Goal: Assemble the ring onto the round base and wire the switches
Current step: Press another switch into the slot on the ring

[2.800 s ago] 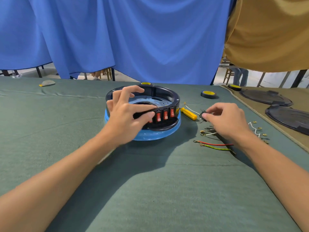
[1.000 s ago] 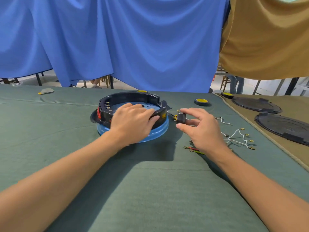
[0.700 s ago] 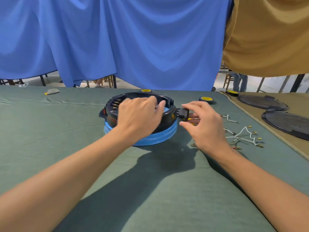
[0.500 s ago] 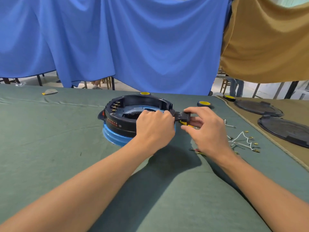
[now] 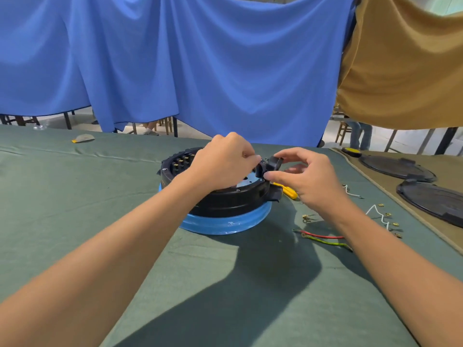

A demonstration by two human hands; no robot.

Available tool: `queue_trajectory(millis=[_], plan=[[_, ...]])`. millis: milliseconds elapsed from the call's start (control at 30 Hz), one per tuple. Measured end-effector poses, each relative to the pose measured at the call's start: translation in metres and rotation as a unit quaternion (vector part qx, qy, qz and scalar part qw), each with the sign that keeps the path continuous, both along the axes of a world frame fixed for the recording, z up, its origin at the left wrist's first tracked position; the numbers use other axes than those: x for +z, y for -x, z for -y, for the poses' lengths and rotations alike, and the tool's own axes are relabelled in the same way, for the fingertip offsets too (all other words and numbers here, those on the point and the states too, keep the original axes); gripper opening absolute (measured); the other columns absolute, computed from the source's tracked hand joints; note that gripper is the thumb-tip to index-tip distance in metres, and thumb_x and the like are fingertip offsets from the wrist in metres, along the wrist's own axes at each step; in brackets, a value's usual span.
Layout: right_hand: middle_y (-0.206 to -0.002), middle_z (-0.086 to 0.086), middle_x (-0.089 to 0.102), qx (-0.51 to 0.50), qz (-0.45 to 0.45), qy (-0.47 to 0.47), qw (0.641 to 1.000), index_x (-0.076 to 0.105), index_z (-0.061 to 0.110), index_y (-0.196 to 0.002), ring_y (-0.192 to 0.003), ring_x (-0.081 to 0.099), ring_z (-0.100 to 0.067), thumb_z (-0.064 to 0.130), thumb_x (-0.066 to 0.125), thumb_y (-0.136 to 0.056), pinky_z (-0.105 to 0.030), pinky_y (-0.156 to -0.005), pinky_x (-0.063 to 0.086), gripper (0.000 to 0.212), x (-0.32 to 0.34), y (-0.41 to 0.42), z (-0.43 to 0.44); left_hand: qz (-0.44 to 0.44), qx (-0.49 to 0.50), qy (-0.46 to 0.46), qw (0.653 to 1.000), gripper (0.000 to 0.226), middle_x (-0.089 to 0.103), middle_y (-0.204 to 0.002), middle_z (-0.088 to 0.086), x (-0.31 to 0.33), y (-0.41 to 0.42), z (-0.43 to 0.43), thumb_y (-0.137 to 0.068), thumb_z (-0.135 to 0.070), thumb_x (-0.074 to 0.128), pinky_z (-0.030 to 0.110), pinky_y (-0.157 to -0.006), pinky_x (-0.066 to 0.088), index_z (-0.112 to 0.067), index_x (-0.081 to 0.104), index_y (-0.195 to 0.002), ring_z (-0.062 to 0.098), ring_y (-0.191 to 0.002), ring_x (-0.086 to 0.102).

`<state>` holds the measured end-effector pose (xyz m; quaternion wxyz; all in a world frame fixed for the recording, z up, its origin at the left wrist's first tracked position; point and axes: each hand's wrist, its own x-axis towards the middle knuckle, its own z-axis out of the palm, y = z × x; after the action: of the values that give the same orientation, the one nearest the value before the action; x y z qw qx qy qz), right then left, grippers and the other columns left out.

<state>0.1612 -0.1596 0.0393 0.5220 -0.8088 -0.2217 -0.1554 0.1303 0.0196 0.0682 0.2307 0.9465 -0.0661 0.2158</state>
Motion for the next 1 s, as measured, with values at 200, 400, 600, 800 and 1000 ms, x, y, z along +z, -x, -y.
queue_trajectory(millis=[200,400,600,800,1000], plan=[[-0.083,0.022,0.068,0.037,0.004,0.036,0.999,0.065,0.047,-0.079,-0.067,0.054,-0.001,0.042,0.087,-0.055,-0.027,-0.072,0.05,0.032,-0.002,-0.011,-0.009,-0.174,-0.049,0.245,0.953,0.034,0.077,-0.083,0.005,0.0,-0.032,0.007,-0.096,-0.038,0.059,0.027,-0.067,0.05,-0.007,0.075,-0.096,0.011,-0.069,0.071],[-0.088,0.006,0.073,0.081,-0.045,0.043,0.995,0.074,0.028,-0.096,-0.078,0.063,-0.014,0.029,0.086,-0.066,-0.033,-0.07,0.055,0.032,-0.001,-0.021,-0.005,-0.217,-0.1,0.329,0.913,0.02,0.07,-0.072,0.005,-0.011,-0.042,-0.001,-0.094,-0.022,0.064,0.024,-0.063,0.052,-0.007,0.075,-0.087,0.013,-0.063,0.065],[-0.093,-0.02,0.071,0.145,-0.129,0.021,0.981,0.073,0.002,-0.102,-0.074,0.062,-0.015,0.006,0.062,-0.092,-0.03,-0.076,0.058,0.016,0.011,-0.038,-0.004,-0.251,-0.097,0.385,0.883,0.014,0.074,-0.076,0.005,-0.014,-0.047,-0.005,-0.092,-0.018,0.067,0.025,-0.068,0.057,-0.007,0.075,-0.088,0.015,-0.069,0.071],[-0.102,-0.026,0.068,0.168,-0.171,-0.027,0.97,0.073,0.001,-0.101,-0.076,0.059,-0.017,0.005,0.064,-0.089,-0.031,-0.079,0.057,0.015,0.007,-0.042,-0.003,-0.251,-0.096,0.393,0.879,0.015,0.073,-0.08,0.008,-0.015,-0.049,-0.008,-0.088,-0.017,0.07,0.027,-0.075,0.059,-0.008,0.079,-0.08,0.017,-0.073,0.07],[-0.073,-0.001,0.068,0.156,-0.183,-0.054,0.969,0.077,0.011,-0.083,-0.069,0.059,-0.013,0.005,0.068,-0.087,-0.027,-0.074,0.058,0.011,0.005,-0.043,-0.008,-0.244,-0.083,0.414,0.873,0.013,0.068,-0.069,0.006,-0.016,-0.049,-0.007,-0.088,-0.011,0.069,0.031,-0.08,0.06,-0.003,0.076,-0.081,0.016,-0.065,0.068]])
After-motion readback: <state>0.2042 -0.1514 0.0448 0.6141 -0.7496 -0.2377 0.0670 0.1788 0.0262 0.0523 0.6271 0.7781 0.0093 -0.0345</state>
